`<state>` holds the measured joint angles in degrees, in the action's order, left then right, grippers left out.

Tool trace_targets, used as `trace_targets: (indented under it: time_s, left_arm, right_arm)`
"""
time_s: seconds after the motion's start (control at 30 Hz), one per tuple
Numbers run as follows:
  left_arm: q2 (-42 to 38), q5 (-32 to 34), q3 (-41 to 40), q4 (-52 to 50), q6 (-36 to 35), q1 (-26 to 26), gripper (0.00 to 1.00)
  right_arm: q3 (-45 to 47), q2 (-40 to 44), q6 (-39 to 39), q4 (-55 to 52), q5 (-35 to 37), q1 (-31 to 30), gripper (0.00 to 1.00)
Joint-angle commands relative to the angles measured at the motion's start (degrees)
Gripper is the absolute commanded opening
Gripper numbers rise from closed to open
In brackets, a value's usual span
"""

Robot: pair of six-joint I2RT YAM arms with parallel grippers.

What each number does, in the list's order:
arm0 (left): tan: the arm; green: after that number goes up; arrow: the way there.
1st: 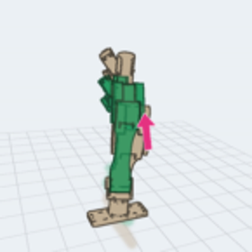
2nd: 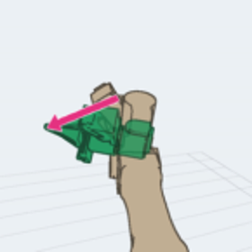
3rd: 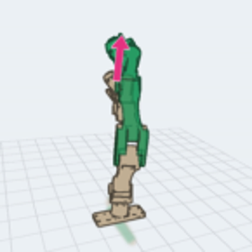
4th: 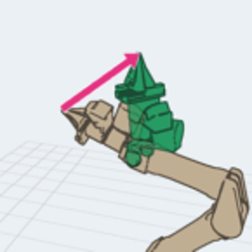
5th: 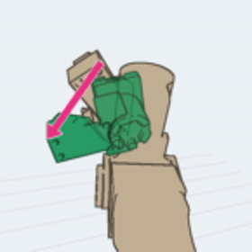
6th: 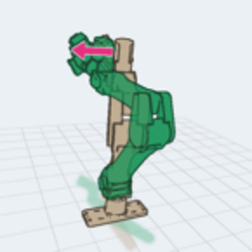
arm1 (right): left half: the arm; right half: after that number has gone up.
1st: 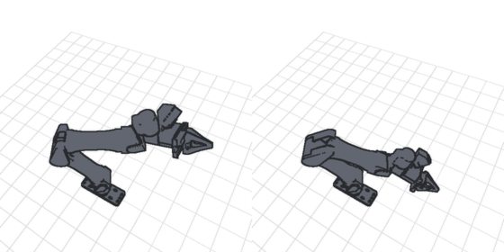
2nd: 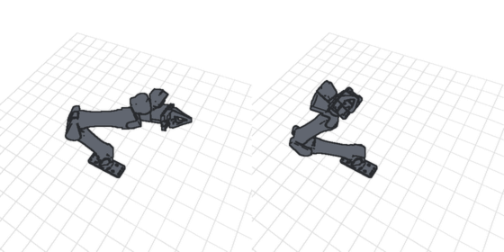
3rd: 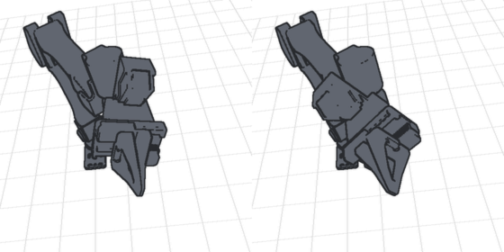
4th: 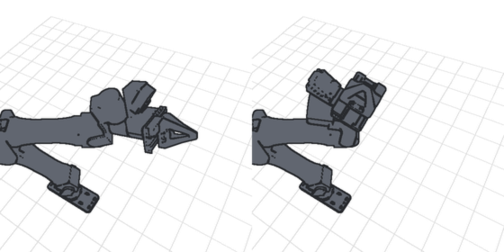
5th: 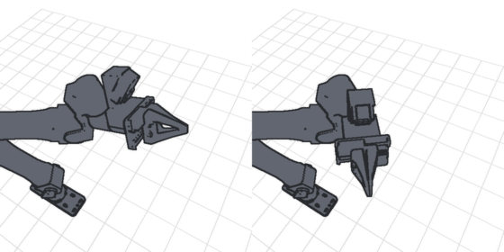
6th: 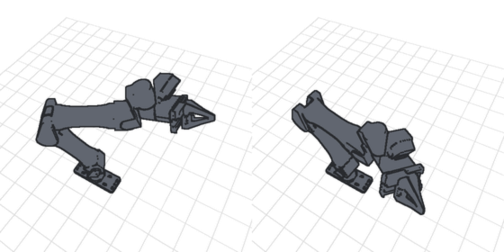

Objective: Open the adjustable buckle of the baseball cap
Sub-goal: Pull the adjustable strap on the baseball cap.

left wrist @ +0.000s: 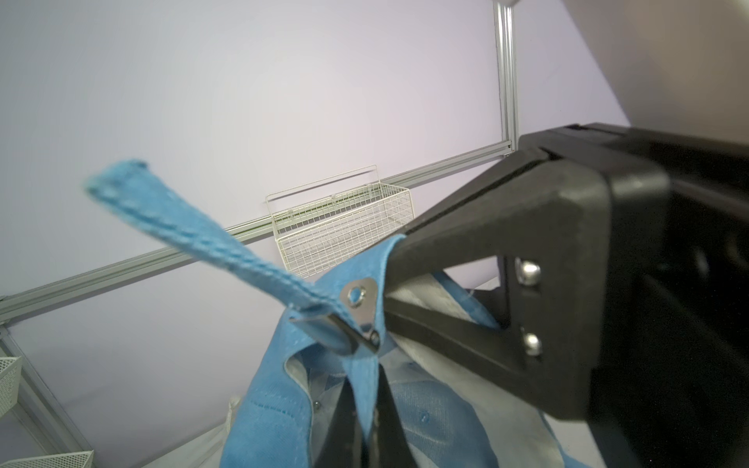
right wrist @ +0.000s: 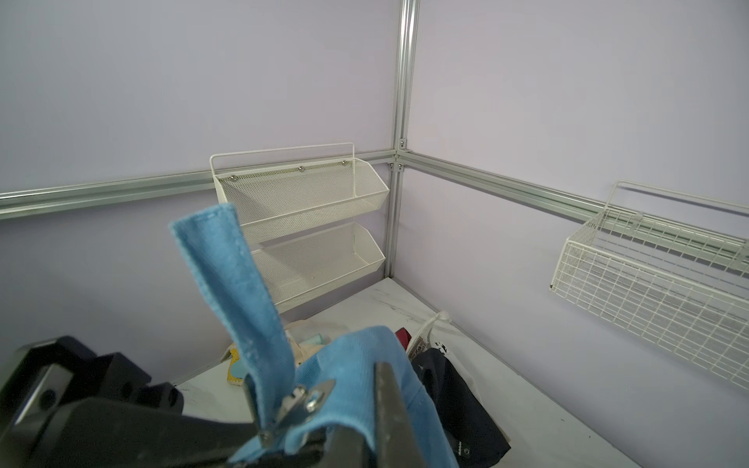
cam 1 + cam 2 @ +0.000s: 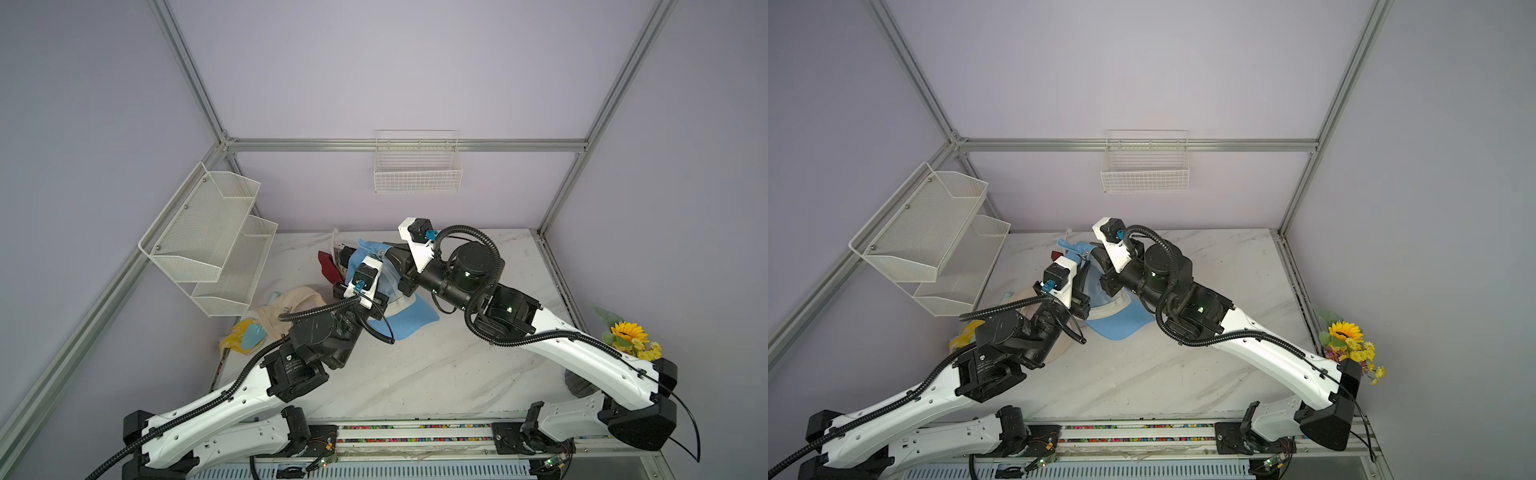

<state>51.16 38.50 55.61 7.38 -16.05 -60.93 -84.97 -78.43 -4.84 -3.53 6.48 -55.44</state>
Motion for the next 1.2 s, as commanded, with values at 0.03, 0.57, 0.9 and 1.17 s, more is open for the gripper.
trace_targets:
  time_s: [0.03,0.57,0.9,1.17]
  left_arm:
    - [-2.7,1.0,0.1,-5.4,1.5,-0.3,0.0]
    - [-5.4,1.9,0.2,-10.6,2.4,-0.3,0.0]
    - [-8.6,4.6,6.3,-16.2,-2.4,-0.3,0.0]
    - [0.4,5.1,20.6,-20.3,-10.5,-0.2,0.0]
  right_arm:
    - [-4.5,2.3,-0.4,10.3,12.7,2.3,0.0]
    - [-13.9,-1.9,-3.5,11.0,21.4,5.4,0.0]
    - [-7.7,-0.4,-3.5,5.0,24.2,6.8,0.0]
    - [5.4,2.4,4.3,0.0,11.9,5.1,0.0]
